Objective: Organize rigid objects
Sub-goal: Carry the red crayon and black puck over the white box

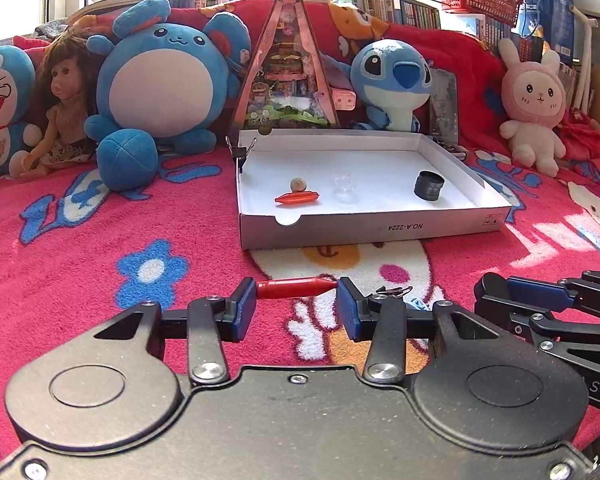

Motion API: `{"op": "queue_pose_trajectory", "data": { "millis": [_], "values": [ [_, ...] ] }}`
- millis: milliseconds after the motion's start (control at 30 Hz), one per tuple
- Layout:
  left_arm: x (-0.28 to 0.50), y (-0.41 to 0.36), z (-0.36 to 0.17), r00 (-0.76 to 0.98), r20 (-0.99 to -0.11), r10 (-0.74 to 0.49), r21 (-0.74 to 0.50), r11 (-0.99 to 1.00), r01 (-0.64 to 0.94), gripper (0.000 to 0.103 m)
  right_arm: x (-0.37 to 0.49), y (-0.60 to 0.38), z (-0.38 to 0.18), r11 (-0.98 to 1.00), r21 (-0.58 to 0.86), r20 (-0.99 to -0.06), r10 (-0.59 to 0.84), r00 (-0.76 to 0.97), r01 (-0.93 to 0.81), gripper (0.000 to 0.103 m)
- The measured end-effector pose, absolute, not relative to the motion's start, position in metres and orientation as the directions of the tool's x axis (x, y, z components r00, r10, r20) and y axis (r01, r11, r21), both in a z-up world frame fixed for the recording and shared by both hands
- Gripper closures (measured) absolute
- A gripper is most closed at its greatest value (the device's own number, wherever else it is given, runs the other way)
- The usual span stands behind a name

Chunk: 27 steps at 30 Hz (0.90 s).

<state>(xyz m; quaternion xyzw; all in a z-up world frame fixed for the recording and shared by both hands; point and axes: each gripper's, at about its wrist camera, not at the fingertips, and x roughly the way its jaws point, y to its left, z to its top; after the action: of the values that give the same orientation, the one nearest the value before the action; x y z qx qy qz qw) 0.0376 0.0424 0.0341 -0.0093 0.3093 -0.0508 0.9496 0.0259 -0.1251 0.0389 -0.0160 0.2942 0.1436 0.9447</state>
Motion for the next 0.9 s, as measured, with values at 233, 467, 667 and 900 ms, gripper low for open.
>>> {"op": "queue_pose_trajectory", "data": {
  "millis": [233, 467, 667, 900],
  "values": [
    [0.063, 0.037, 0.051, 0.809, -0.580, -0.097, -0.049, 0.995, 0.083, 0.061, 0.047, -0.138, 0.052, 0.969, 0.073, -0.565, 0.234, 0.791, -0.235, 0.065],
    [0.085, 0.030, 0.058, 0.810, -0.578, -0.095, -0.050, 0.995, 0.081, 0.061, 0.070, -0.147, 0.061, 0.976, 0.082, -0.570, 0.212, 0.794, -0.202, 0.065],
    [0.105, 0.029, 0.059, 0.806, -0.586, -0.083, -0.055, 0.996, 0.063, 0.061, 0.088, -0.152, 0.066, 0.979, 0.094, -0.572, 0.201, 0.795, -0.180, 0.065],
    [0.128, 0.029, 0.057, 0.794, -0.603, -0.081, -0.069, 0.996, 0.049, 0.061, 0.115, -0.163, 0.070, 0.981, 0.127, -0.587, 0.195, 0.786, -0.148, 0.065]
  ]
}}
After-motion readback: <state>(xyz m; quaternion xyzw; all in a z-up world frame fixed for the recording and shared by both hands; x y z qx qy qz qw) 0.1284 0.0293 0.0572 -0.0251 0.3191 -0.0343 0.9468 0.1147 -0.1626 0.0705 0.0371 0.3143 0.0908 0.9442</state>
